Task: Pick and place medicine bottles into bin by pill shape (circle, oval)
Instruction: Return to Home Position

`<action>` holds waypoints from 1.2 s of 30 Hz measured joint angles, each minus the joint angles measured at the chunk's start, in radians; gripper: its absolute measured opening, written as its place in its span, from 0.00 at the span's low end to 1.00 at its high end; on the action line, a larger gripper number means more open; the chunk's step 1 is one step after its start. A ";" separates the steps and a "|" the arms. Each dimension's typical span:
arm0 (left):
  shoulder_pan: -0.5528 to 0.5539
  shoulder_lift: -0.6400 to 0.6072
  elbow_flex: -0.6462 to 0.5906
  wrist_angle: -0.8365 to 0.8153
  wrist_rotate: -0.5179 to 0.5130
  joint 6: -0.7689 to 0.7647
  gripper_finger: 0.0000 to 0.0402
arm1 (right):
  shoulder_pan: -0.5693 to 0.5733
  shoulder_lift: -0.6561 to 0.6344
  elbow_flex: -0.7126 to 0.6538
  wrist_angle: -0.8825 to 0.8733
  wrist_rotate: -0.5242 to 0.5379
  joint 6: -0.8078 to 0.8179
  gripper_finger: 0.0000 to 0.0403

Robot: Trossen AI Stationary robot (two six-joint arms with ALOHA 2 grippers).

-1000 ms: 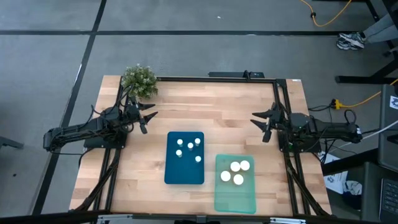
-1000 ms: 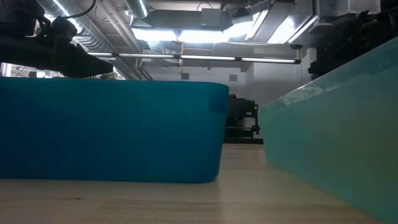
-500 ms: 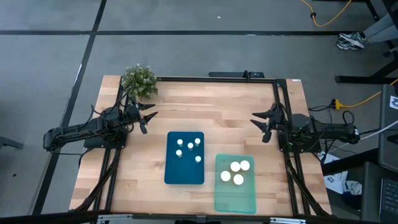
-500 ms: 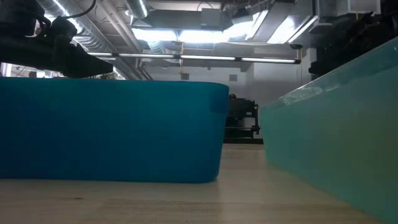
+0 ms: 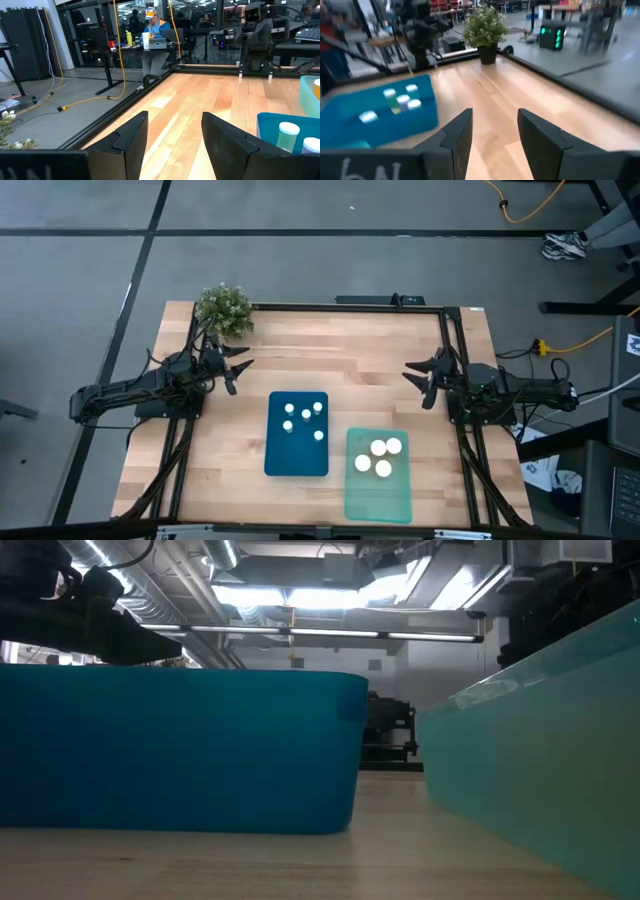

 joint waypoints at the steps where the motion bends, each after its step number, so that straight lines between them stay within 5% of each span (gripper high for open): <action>1: 0.000 0.000 0.000 0.000 0.000 0.000 0.44 | 0.000 0.000 0.000 0.000 -0.002 0.048 0.39; 19: 0.000 0.000 0.000 0.000 0.000 0.000 0.44 | 0.000 0.000 0.000 0.001 -0.002 0.091 0.39; 36: 0.000 0.000 0.000 0.000 0.000 0.000 0.44 | 0.000 0.000 0.000 0.001 -0.002 -0.041 0.39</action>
